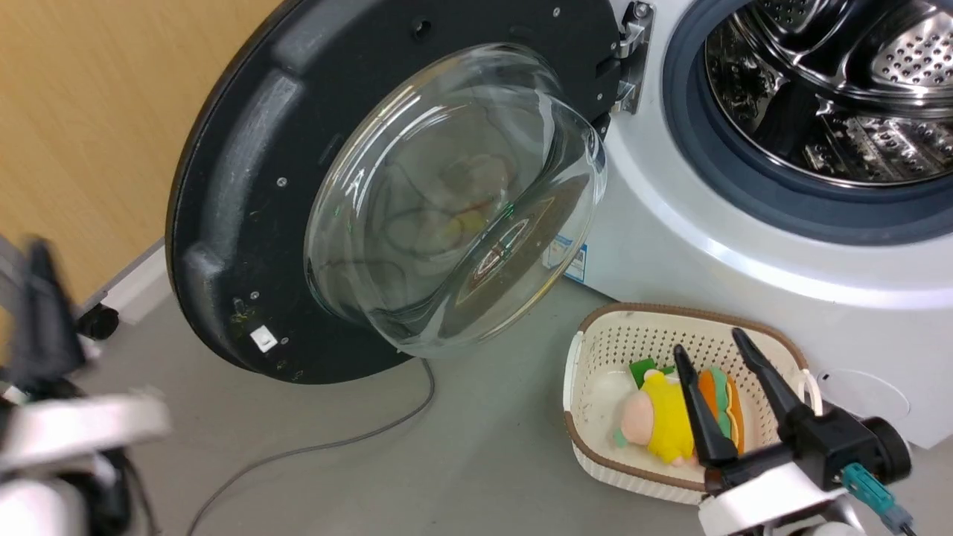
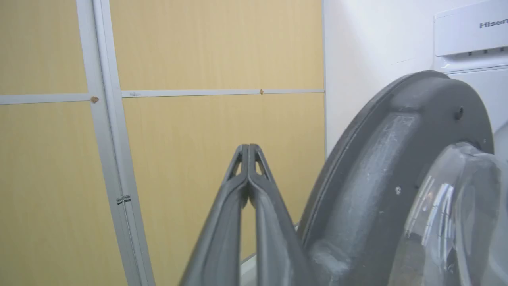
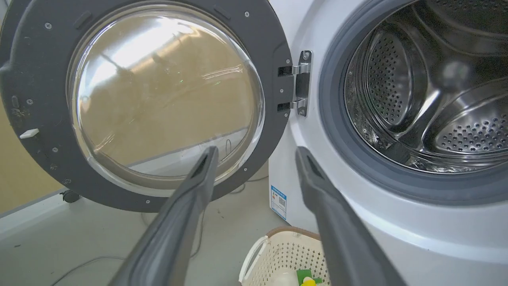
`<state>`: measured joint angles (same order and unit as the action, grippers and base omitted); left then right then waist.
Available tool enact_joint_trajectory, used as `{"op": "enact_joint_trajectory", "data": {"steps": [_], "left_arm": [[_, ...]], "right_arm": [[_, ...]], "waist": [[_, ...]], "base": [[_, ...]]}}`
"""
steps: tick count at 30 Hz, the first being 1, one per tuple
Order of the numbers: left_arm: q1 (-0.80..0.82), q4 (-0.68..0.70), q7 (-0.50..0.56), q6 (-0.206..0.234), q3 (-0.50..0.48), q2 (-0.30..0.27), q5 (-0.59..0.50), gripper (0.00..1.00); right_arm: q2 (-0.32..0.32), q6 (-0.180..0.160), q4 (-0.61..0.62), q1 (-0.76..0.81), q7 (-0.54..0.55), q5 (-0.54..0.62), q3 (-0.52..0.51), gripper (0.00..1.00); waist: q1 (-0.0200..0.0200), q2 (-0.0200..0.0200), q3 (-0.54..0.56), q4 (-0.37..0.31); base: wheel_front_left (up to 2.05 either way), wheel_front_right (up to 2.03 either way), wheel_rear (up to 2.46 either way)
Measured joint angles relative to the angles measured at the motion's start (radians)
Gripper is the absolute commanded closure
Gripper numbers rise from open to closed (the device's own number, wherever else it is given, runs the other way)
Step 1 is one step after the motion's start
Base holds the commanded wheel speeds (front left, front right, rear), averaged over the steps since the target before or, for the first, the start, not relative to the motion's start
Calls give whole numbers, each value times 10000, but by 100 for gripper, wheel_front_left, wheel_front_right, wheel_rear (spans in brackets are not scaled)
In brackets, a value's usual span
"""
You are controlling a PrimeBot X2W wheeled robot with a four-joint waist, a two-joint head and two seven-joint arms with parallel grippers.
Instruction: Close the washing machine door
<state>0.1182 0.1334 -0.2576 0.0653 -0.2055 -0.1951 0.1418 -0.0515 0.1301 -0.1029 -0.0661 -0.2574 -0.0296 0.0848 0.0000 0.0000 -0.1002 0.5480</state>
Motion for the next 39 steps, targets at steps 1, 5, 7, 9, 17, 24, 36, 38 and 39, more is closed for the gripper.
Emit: {"op": "enact_joint_trajectory", "data": {"steps": [1, 5, 7, 9, 17, 24, 36, 38, 39], "left_arm": [[330, -343, 0, -203, -238, -213, 247, 100], [1558, -2282, 33, -943, -1001, -848, 1383, 100], [2150, -3304, 399, -1214, -1331, -1078, 2155, 100], [2630, -4182, 989, -1440, -1611, -1319, 2920, 100], [4098, -6489, 4638, -1829, -2374, -1112, 7064, 100], [4438, -6943, 7450, -1887, -2546, -721, 9426, 100], [3552, -5641, 9854, -1912, -2416, -512, 11051, 100], [3219, -5275, 10264, -1914, -2359, -399, 11317, 100], [2863, -4916, 10606, -1914, -2274, -309, 11474, 100]], "right_arm": [[0, -2, 44, 64, 0, 38, -77, 0], [0, -2, 228, 251, 0, 77, -238, 0], [0, 0, 320, 308, 0, 115, -213, 0], [0, 0, 378, 331, 0, 123, -186, 0], [2, 0, 420, 331, 0, 146, -184, 0], [2, 0, 416, 330, 0, 146, -169, 0], [2, 0, 353, 333, 0, 84, -291, 0], [2, 0, 337, 354, 0, 4, -330, 0], [2, 0, 322, 386, 0, -58, -372, 0]], "waist": [[0, 0, -39, -6], [1, 0, -144, -31], [0, 0, -175, -75], [0, 0, -234, -189], [1, 0, -453, -521], [0, 0, -473, -630], [0, 0, -190, -802], [0, 0, -87, -850], [0, 0, 22, -912]], "base": [[0, 0, 0], [0, 0, 0], [0, 0, 0], [0, 0, 0], [0, 0, 0], [0, 0, 0], [0, 0, 0], [0, 0, 0], [0, 0, 0]]}}
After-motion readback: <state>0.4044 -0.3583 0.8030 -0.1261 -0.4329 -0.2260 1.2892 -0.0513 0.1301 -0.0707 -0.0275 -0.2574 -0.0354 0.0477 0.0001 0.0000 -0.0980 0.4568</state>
